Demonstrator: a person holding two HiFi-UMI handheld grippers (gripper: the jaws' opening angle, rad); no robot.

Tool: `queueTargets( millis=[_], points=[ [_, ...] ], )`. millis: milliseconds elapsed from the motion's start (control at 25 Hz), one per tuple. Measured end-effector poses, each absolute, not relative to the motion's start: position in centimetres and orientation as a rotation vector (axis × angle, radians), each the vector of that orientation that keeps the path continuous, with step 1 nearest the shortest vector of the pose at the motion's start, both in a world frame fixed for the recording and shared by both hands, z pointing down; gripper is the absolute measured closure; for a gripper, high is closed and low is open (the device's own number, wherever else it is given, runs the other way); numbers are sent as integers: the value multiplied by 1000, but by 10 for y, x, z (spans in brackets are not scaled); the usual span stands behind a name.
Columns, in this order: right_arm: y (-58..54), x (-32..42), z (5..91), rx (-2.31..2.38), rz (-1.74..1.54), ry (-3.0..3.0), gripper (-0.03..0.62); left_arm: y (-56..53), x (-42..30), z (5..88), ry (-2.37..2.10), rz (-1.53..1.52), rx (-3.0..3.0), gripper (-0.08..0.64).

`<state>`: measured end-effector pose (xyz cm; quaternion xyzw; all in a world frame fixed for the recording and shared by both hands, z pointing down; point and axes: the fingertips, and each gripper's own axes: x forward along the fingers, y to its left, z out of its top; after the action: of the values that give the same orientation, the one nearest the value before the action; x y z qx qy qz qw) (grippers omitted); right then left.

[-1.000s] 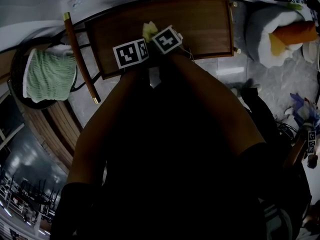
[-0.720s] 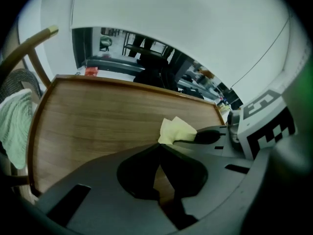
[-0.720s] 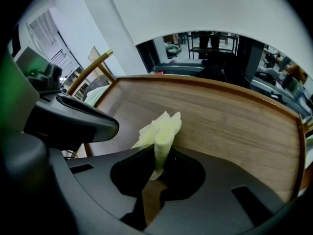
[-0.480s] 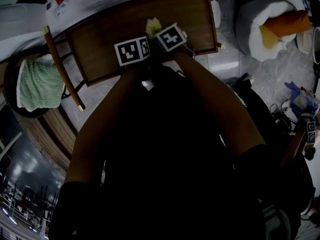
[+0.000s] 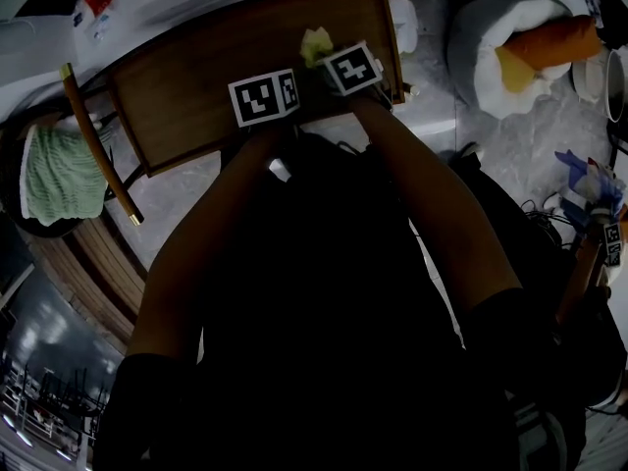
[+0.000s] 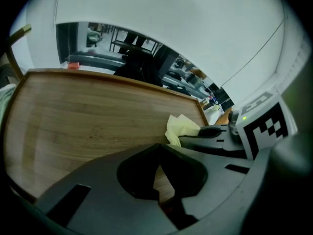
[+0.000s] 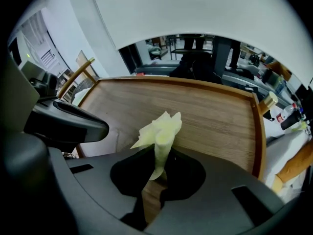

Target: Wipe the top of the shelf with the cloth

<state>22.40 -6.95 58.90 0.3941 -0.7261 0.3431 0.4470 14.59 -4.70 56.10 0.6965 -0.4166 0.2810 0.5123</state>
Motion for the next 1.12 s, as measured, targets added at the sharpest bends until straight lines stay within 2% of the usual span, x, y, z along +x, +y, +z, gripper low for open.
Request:
queueTargets(
  millis=[600, 1120],
  points=[
    [-69, 338, 581, 1197, 842, -1585, 546, -41, 194, 557, -928, 679, 1734, 549],
    [-64, 363, 578, 1261, 832, -1432, 546, -43, 168, 539, -935, 631, 1755, 549]
  ],
)
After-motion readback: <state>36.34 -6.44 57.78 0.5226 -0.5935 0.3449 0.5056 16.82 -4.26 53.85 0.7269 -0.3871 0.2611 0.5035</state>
